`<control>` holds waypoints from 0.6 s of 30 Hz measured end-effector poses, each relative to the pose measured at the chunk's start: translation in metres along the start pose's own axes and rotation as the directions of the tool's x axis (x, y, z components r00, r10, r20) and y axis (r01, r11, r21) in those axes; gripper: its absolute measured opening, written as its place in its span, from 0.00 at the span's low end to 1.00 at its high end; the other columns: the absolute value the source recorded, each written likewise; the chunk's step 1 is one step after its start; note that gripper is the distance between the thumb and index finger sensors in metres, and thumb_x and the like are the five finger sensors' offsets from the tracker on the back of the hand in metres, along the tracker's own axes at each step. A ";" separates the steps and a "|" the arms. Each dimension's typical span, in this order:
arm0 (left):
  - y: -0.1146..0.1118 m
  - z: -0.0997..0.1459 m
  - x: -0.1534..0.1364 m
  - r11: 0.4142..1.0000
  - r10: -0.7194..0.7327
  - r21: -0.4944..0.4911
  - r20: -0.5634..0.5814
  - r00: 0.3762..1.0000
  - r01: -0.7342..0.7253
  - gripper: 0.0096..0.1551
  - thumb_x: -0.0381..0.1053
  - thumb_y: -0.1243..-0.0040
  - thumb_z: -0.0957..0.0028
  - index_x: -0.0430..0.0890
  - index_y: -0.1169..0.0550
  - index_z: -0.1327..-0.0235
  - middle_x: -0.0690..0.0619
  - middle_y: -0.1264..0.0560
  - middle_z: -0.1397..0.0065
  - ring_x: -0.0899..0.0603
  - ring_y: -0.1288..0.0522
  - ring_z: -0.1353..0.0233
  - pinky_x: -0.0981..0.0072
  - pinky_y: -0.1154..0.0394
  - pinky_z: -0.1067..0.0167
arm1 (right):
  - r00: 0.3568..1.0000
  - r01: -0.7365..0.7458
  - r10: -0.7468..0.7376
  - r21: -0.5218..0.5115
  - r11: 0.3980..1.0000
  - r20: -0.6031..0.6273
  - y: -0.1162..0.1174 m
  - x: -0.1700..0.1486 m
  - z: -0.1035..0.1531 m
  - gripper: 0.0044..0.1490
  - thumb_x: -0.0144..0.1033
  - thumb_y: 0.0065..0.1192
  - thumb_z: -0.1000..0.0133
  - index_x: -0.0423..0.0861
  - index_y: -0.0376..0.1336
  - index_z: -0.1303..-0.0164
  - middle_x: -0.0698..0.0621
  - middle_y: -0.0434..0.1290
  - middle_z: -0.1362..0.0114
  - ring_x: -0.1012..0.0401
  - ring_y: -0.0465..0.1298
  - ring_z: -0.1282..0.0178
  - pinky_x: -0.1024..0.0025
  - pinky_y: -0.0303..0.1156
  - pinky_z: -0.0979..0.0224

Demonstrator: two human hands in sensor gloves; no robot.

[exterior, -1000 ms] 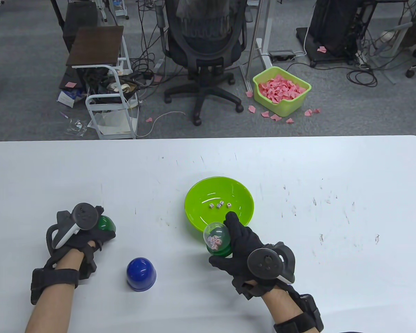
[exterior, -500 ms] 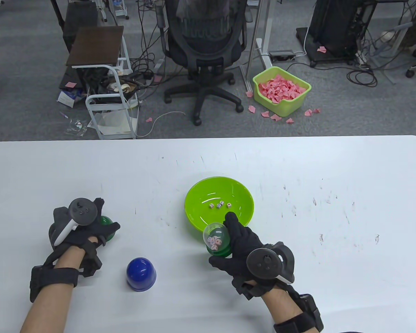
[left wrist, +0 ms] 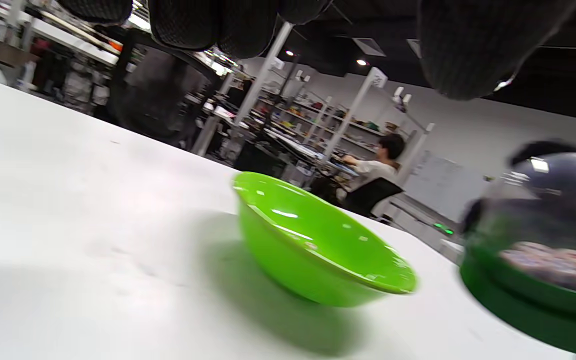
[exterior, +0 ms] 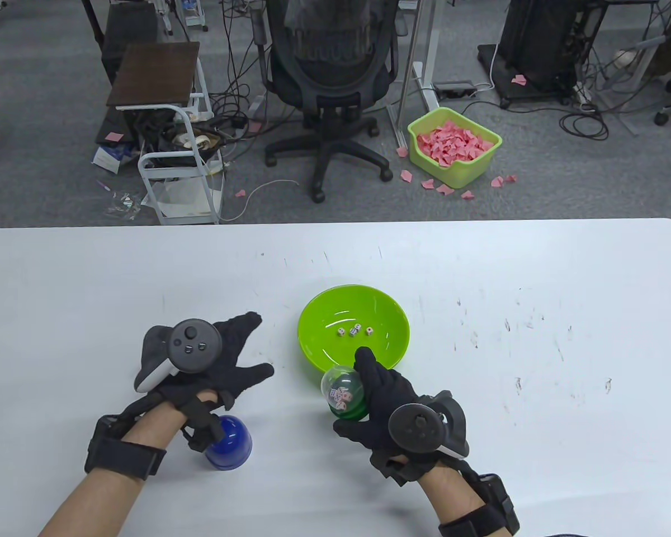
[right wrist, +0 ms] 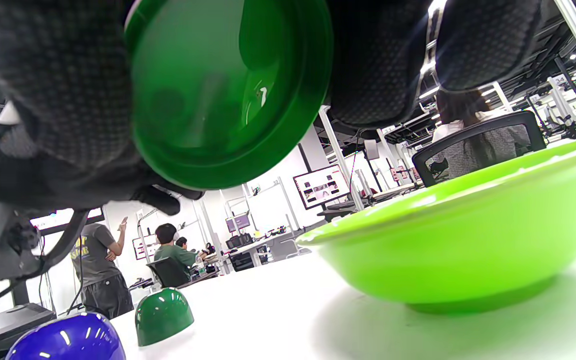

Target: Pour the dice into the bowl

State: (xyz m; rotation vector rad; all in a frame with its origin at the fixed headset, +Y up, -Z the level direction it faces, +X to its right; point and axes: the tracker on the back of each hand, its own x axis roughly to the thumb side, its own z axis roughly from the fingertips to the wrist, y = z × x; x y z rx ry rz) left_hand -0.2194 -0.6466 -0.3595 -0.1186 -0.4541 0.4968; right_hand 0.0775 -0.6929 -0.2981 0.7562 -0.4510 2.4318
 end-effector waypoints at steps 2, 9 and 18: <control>-0.006 -0.003 0.017 1.000 0.017 -0.018 0.045 0.999 -0.017 0.55 0.71 0.36 0.54 0.50 0.45 0.20 0.43 0.40 0.17 0.32 0.40 0.18 0.30 0.42 0.24 | 1.000 -0.004 0.004 0.003 1.000 0.006 0.000 0.001 0.000 0.75 0.56 0.80 0.58 0.29 0.40 0.21 0.29 0.65 0.24 0.37 0.75 0.39 0.29 0.67 0.33; -0.033 -0.013 0.057 0.994 0.057 -0.105 0.142 0.988 -0.042 0.55 0.71 0.36 0.54 0.50 0.44 0.20 0.42 0.38 0.18 0.32 0.37 0.19 0.30 0.40 0.25 | 1.000 -0.016 0.016 0.017 1.000 0.022 0.001 0.005 -0.001 0.75 0.55 0.81 0.59 0.29 0.40 0.21 0.29 0.65 0.24 0.37 0.75 0.39 0.29 0.67 0.33; -0.057 -0.021 0.078 0.986 0.032 -0.168 0.176 0.984 -0.002 0.53 0.69 0.34 0.55 0.48 0.42 0.21 0.42 0.30 0.23 0.33 0.28 0.25 0.33 0.32 0.28 | 0.998 -0.051 0.049 0.037 0.998 0.042 0.003 0.010 -0.001 0.76 0.54 0.81 0.59 0.29 0.40 0.21 0.28 0.65 0.24 0.37 0.75 0.39 0.28 0.67 0.33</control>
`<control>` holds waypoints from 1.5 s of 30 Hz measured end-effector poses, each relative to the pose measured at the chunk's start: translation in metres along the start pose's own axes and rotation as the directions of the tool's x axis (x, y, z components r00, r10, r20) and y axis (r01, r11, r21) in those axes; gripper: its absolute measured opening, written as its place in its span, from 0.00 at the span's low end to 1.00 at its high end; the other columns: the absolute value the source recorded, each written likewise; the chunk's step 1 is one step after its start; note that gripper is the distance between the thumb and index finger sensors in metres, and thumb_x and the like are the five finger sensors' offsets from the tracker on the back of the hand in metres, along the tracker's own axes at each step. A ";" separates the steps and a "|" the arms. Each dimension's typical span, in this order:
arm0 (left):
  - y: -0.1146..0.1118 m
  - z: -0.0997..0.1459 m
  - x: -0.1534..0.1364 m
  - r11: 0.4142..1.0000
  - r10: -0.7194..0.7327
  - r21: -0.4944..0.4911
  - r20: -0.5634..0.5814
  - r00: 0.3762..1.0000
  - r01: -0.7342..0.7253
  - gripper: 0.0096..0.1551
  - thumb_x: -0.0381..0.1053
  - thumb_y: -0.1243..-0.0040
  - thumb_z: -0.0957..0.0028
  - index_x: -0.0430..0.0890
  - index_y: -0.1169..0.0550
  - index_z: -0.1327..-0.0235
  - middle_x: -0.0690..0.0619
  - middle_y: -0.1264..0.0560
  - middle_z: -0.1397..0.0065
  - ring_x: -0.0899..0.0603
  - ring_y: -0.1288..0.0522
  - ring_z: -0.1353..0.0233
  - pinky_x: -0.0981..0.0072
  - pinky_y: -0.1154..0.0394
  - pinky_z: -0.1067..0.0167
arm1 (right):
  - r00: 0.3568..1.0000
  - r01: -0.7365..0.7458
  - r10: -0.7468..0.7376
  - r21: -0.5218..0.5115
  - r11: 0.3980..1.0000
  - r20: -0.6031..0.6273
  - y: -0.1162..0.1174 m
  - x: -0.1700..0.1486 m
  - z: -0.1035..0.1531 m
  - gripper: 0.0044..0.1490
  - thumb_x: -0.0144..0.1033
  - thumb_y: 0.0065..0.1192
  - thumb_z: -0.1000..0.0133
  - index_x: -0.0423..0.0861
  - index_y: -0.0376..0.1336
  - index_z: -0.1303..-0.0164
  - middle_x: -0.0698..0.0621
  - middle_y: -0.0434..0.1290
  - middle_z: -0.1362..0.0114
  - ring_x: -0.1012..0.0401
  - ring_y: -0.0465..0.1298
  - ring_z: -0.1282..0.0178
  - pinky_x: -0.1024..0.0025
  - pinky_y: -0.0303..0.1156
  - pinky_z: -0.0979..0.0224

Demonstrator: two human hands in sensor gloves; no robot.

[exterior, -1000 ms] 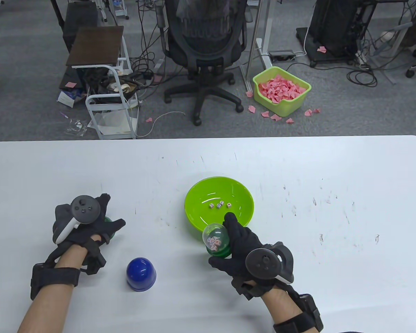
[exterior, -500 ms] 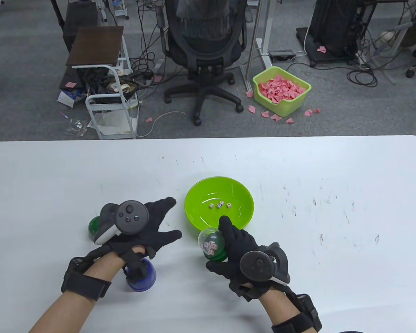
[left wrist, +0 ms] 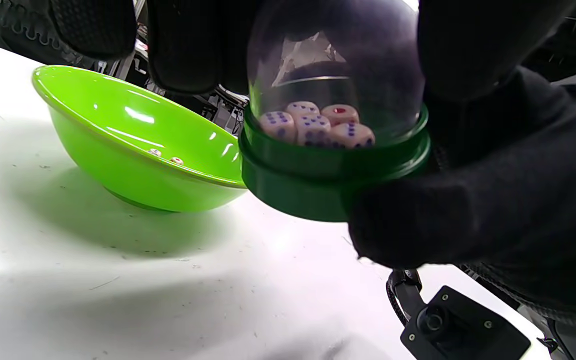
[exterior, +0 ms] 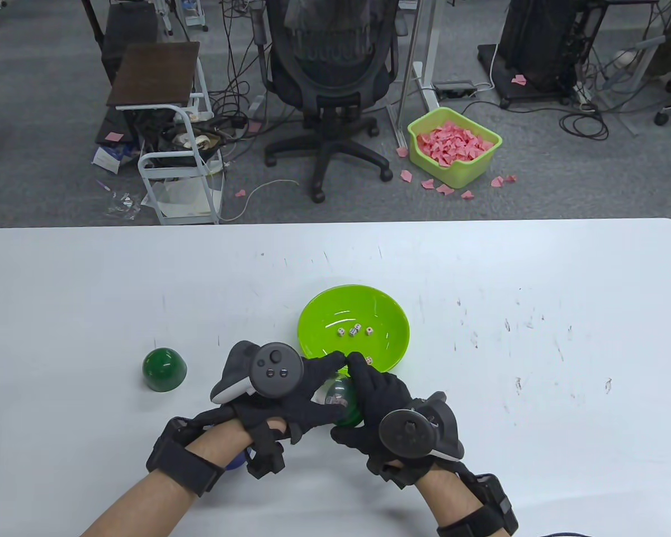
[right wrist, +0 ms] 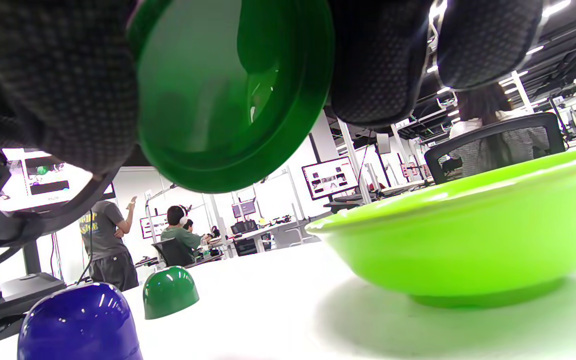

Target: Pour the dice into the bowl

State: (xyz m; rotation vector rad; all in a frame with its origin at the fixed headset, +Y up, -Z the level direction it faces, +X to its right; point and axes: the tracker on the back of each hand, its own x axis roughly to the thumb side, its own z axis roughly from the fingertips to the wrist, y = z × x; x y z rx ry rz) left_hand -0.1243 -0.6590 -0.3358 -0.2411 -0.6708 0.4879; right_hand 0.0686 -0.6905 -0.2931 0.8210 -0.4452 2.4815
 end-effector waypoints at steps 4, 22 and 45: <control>0.003 0.000 0.004 0.999 -0.035 0.011 0.013 0.999 0.035 0.53 0.69 0.33 0.55 0.47 0.40 0.23 0.40 0.28 0.25 0.33 0.26 0.29 0.34 0.30 0.29 | 1.000 0.007 -0.007 -0.002 1.000 0.004 0.000 0.000 0.000 0.76 0.54 0.81 0.59 0.29 0.39 0.21 0.29 0.65 0.24 0.37 0.75 0.38 0.28 0.67 0.33; 0.020 0.002 0.024 0.979 -0.188 0.090 0.052 0.981 0.183 0.52 0.71 0.31 0.58 0.44 0.32 0.28 0.38 0.21 0.34 0.34 0.20 0.39 0.37 0.25 0.35 | 0.999 0.035 -0.035 -0.054 0.998 -0.002 -0.006 0.001 0.001 0.76 0.56 0.81 0.58 0.28 0.39 0.21 0.28 0.66 0.24 0.38 0.77 0.41 0.30 0.69 0.34; 0.079 0.009 -0.037 0.976 -0.178 0.097 -0.173 0.969 0.196 0.49 0.71 0.31 0.58 0.55 0.32 0.24 0.41 0.24 0.28 0.34 0.24 0.33 0.36 0.29 0.30 | 0.993 0.110 -0.112 -0.067 0.992 -0.024 -0.003 -0.011 0.002 0.74 0.56 0.79 0.57 0.30 0.39 0.21 0.30 0.64 0.22 0.38 0.76 0.39 0.30 0.68 0.33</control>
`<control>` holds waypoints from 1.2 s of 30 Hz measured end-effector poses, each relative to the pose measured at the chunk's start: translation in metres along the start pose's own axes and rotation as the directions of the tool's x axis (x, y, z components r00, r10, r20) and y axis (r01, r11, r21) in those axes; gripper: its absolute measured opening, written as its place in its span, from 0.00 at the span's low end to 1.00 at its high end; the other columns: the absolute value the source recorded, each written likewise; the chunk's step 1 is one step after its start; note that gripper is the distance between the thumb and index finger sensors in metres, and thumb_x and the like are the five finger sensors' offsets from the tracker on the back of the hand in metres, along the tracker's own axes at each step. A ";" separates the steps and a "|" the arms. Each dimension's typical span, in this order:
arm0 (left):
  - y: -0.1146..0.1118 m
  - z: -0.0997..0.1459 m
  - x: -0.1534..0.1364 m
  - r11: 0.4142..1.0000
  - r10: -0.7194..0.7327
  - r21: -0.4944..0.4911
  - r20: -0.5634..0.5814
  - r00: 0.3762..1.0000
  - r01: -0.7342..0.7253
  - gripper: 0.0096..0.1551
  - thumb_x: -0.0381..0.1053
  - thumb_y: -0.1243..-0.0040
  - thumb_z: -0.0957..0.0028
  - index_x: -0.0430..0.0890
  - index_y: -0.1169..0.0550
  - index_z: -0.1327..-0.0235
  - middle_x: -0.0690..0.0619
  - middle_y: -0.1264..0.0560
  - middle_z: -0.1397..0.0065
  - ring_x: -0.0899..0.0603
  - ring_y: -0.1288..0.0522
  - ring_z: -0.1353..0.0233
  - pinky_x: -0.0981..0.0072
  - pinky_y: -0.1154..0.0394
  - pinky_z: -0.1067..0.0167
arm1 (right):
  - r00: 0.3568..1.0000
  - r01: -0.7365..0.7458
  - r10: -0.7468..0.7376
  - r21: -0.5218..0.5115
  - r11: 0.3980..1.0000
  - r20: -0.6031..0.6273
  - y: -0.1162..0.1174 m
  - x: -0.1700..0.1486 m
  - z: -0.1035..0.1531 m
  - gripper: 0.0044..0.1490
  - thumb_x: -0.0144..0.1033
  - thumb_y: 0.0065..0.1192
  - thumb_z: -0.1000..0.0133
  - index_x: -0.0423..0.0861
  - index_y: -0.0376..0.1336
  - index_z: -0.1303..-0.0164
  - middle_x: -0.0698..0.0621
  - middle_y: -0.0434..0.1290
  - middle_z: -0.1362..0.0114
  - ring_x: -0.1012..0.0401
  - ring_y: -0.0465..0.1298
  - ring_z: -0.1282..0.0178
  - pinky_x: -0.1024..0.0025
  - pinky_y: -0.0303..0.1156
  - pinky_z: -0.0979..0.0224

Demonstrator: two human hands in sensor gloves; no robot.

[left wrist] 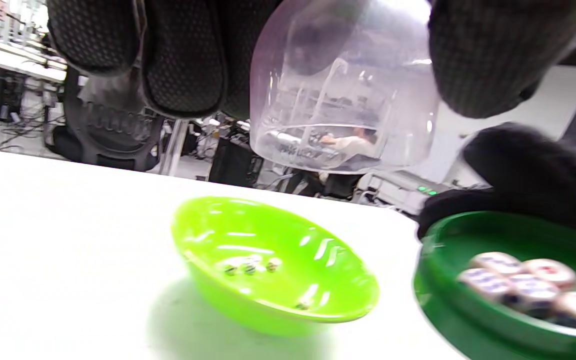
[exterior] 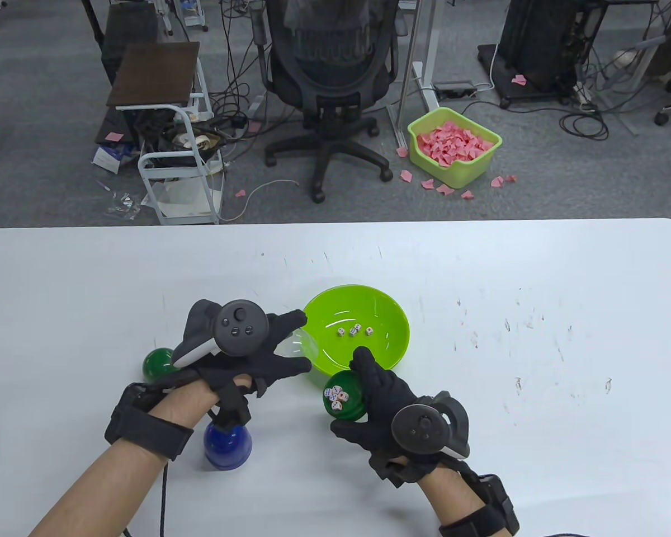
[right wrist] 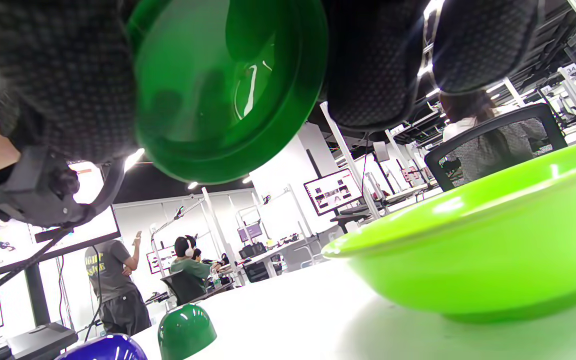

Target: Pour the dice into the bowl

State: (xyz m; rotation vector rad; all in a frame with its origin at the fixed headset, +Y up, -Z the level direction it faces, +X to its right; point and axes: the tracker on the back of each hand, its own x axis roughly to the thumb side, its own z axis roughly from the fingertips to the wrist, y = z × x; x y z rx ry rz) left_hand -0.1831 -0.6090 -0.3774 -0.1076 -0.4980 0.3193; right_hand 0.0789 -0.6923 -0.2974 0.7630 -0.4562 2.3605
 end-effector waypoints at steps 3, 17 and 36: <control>-0.003 -0.003 -0.018 0.999 -0.038 -0.020 -0.053 0.998 0.037 0.49 0.69 0.30 0.58 0.58 0.34 0.23 0.42 0.27 0.26 0.34 0.26 0.30 0.35 0.30 0.29 | 1.000 -0.002 0.002 0.003 1.000 -0.002 0.000 0.000 0.000 0.74 0.56 0.79 0.57 0.30 0.39 0.21 0.30 0.64 0.23 0.38 0.76 0.39 0.30 0.68 0.33; -0.036 -0.031 -0.089 0.969 -0.213 -0.180 -0.252 0.944 0.170 0.51 0.65 0.23 0.65 0.56 0.32 0.25 0.50 0.25 0.23 0.36 0.31 0.22 0.35 0.33 0.26 | 1.000 -0.022 0.022 0.014 1.000 -0.002 -0.001 0.000 -0.001 0.74 0.56 0.79 0.56 0.30 0.39 0.20 0.30 0.64 0.22 0.38 0.75 0.39 0.30 0.68 0.33; -0.080 -0.052 -0.126 0.923 -0.319 -0.323 -0.336 0.886 0.209 0.50 0.65 0.22 0.68 0.57 0.29 0.28 0.53 0.23 0.25 0.39 0.29 0.22 0.36 0.33 0.25 | 0.999 -0.032 0.033 0.010 0.999 -0.005 -0.003 -0.001 -0.001 0.74 0.56 0.79 0.57 0.30 0.39 0.20 0.30 0.64 0.22 0.38 0.75 0.39 0.30 0.68 0.33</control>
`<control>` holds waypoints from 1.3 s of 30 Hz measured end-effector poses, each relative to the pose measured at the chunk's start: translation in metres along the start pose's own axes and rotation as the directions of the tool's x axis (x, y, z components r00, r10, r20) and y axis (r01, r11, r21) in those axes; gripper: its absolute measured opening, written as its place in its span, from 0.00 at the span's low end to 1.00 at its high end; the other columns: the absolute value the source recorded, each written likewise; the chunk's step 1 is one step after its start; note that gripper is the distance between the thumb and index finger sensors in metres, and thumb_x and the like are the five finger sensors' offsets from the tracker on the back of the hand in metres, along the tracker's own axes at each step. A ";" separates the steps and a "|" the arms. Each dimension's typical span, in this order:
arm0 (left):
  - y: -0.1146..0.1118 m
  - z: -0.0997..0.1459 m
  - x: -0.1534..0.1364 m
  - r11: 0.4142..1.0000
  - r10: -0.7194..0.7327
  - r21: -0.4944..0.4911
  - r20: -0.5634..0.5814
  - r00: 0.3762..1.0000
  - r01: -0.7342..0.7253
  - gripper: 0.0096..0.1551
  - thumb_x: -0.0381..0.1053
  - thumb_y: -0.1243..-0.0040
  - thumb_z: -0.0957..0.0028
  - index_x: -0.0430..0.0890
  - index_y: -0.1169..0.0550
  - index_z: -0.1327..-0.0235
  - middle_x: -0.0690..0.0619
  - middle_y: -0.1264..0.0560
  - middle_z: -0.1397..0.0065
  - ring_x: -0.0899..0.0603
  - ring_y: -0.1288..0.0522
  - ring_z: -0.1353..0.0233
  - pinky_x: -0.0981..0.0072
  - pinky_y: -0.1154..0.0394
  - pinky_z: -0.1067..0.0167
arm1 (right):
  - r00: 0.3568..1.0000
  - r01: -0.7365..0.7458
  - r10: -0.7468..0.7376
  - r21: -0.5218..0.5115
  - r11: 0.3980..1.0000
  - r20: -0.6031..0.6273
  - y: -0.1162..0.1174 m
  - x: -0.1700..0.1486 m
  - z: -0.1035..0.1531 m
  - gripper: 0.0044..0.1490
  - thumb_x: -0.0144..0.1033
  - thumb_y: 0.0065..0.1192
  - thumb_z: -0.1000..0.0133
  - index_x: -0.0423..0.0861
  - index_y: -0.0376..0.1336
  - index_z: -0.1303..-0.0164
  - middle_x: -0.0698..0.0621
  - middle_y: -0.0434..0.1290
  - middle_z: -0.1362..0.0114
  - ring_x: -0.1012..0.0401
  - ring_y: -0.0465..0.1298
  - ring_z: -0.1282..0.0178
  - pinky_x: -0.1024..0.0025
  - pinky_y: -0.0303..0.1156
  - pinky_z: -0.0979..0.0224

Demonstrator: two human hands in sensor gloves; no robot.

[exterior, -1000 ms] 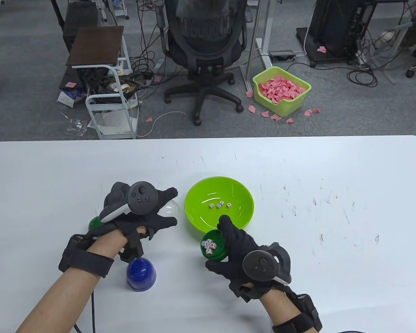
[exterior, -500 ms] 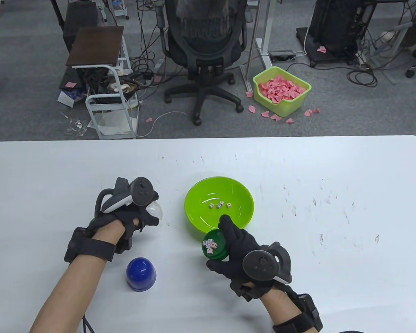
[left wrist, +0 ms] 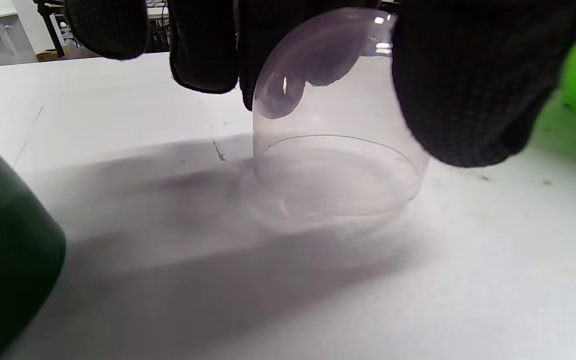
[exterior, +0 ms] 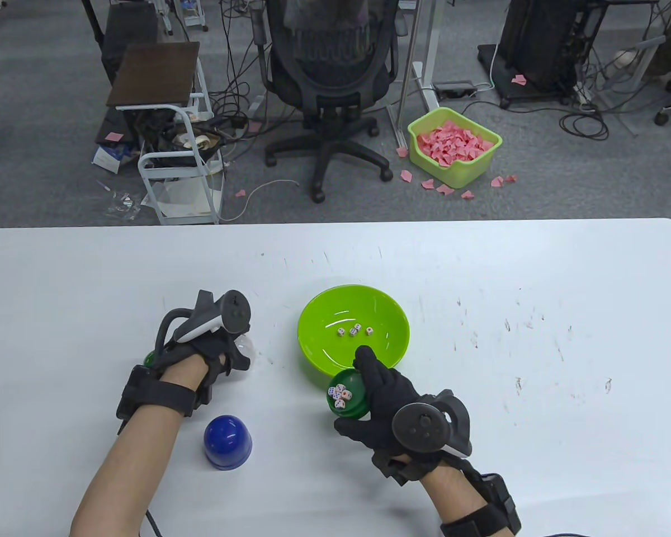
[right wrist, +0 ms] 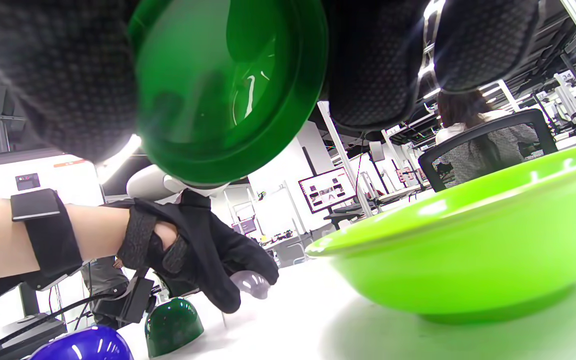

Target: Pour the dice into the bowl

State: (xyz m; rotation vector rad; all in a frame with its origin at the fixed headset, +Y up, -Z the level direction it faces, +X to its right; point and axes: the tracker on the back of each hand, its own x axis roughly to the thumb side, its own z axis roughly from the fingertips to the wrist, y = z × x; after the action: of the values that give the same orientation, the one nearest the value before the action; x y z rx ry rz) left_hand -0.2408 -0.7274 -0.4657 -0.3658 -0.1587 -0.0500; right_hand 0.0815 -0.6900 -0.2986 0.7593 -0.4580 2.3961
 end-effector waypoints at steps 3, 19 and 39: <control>-0.005 -0.001 0.000 1.000 -0.014 -0.008 -0.001 1.000 0.014 0.50 0.65 0.22 0.67 0.57 0.29 0.28 0.53 0.23 0.25 0.39 0.29 0.22 0.36 0.33 0.25 | 1.000 0.000 0.000 0.000 1.000 -0.001 0.000 0.000 0.000 0.74 0.56 0.79 0.57 0.30 0.40 0.20 0.30 0.64 0.22 0.38 0.75 0.39 0.29 0.67 0.33; 0.017 0.028 -0.001 0.994 0.070 0.076 0.065 0.995 -0.075 0.54 0.68 0.31 0.59 0.54 0.40 0.21 0.45 0.34 0.18 0.34 0.35 0.19 0.33 0.37 0.24 | 1.000 -0.009 0.009 -0.005 1.000 -0.006 -0.002 -0.002 0.000 0.73 0.56 0.79 0.57 0.31 0.40 0.20 0.30 0.64 0.22 0.38 0.76 0.40 0.30 0.68 0.33; 0.034 0.122 0.049 0.867 0.264 0.273 0.457 0.849 -0.417 0.57 0.73 0.37 0.56 0.55 0.48 0.18 0.43 0.40 0.15 0.33 0.34 0.20 0.31 0.38 0.25 | 0.999 -0.006 0.004 -0.051 0.999 -0.040 -0.009 -0.008 0.001 0.73 0.56 0.79 0.57 0.31 0.41 0.20 0.30 0.65 0.23 0.39 0.76 0.40 0.30 0.69 0.33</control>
State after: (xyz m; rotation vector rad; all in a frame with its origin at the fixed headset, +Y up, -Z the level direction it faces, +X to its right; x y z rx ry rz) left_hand -0.2075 -0.6530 -0.3568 -0.0208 -0.5066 0.4183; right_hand 0.0930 -0.6873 -0.3017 0.6875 -0.5039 2.3906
